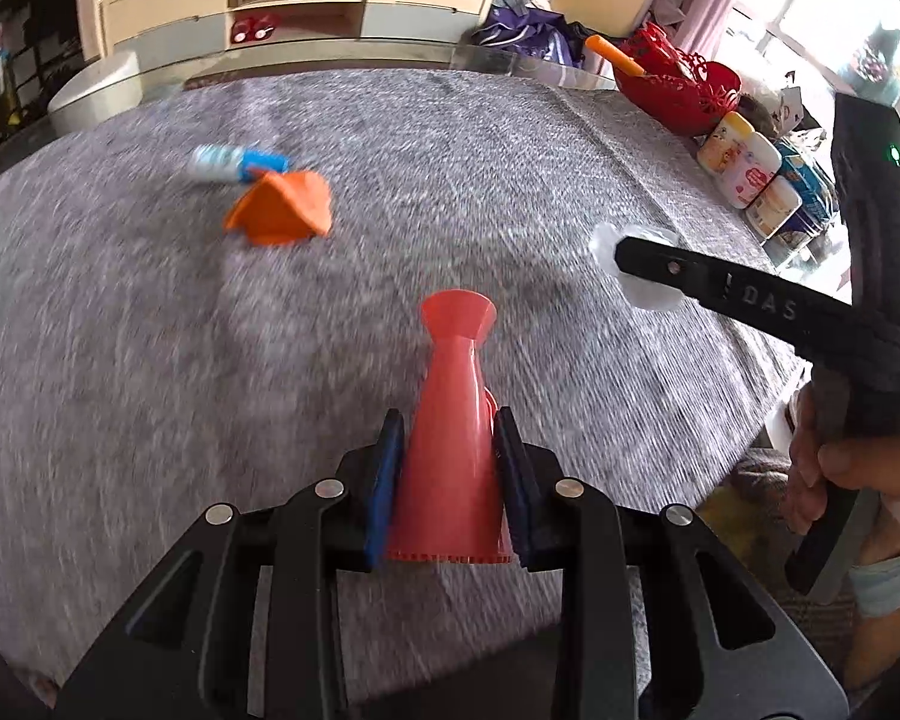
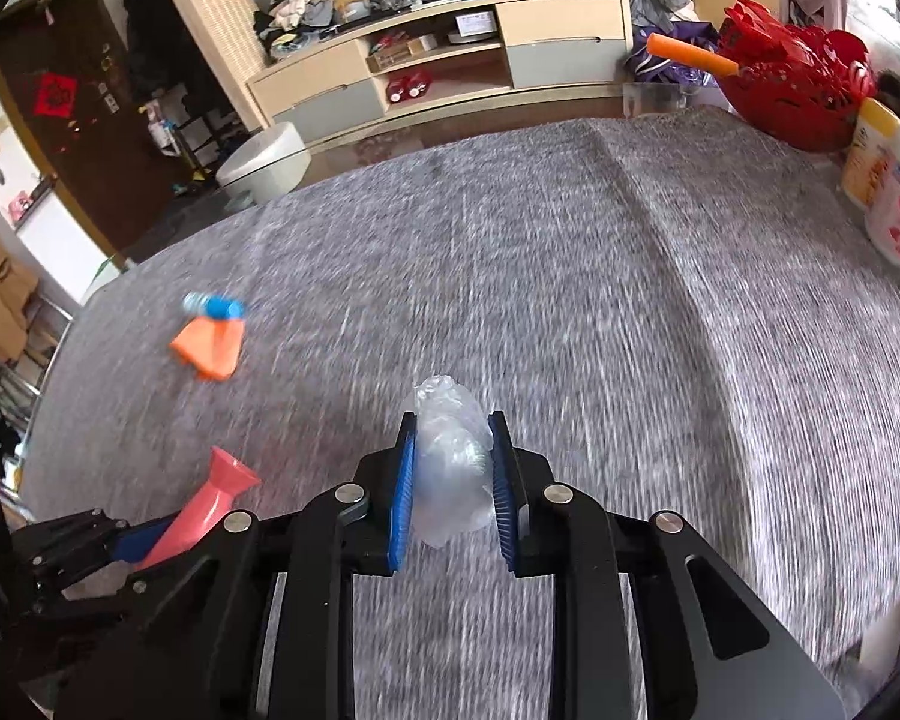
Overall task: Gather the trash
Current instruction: 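Lower the horn and clear bag into the grey bin and open both tools, then move both tools back over the blue-capped tube and orange cloth scrap, then grasp the orange cloth scrap with the right tool while the left tool grasps the blue-capped tube, then lower the tube and orange scrap into the grey bin and open both tools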
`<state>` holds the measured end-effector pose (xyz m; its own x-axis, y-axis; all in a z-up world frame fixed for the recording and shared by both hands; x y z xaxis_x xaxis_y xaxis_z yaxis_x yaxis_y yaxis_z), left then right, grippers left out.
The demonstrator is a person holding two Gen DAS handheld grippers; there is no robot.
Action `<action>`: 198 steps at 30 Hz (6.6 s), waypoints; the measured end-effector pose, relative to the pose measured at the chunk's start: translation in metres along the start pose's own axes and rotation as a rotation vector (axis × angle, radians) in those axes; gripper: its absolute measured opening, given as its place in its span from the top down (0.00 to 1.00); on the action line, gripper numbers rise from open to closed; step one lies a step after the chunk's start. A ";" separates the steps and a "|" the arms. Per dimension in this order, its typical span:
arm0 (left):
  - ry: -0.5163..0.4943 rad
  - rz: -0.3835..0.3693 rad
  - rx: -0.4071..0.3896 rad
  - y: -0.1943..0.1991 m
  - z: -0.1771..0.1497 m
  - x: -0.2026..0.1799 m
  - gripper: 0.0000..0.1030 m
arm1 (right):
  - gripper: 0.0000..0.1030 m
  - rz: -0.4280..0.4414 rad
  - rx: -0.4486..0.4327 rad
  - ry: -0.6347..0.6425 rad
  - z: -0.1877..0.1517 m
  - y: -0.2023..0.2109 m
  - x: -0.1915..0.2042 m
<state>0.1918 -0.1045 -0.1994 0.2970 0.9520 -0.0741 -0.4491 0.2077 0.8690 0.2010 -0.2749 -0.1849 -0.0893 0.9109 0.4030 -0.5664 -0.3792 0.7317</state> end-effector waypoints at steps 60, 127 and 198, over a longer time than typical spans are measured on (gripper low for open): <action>0.147 0.202 0.150 0.006 -0.217 0.015 0.40 | 0.37 0.054 0.221 -0.043 -0.217 -0.006 0.037; 0.163 0.341 -0.074 -0.005 0.120 0.151 0.11 | 0.86 0.169 0.033 0.182 0.056 -0.094 0.120; 0.059 0.220 -0.014 0.079 -0.181 -0.008 0.47 | 0.86 0.060 0.119 0.110 -0.169 0.050 0.083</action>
<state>0.0008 -0.0553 -0.2186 0.1407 0.9862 0.0874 -0.5095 -0.0036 0.8604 0.0266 -0.1906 -0.2081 -0.2129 0.8959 0.3899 -0.4565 -0.4440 0.7710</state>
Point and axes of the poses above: each gripper's, at about its wrist camera, not at the fingertips, and y roughly against the way its jaws point, x to its left, z to its top, the point moved 4 cm from there along -y, roughly the way its jaws point, and after that the axes turned 11 degrees about z, right-handed, at the moved point
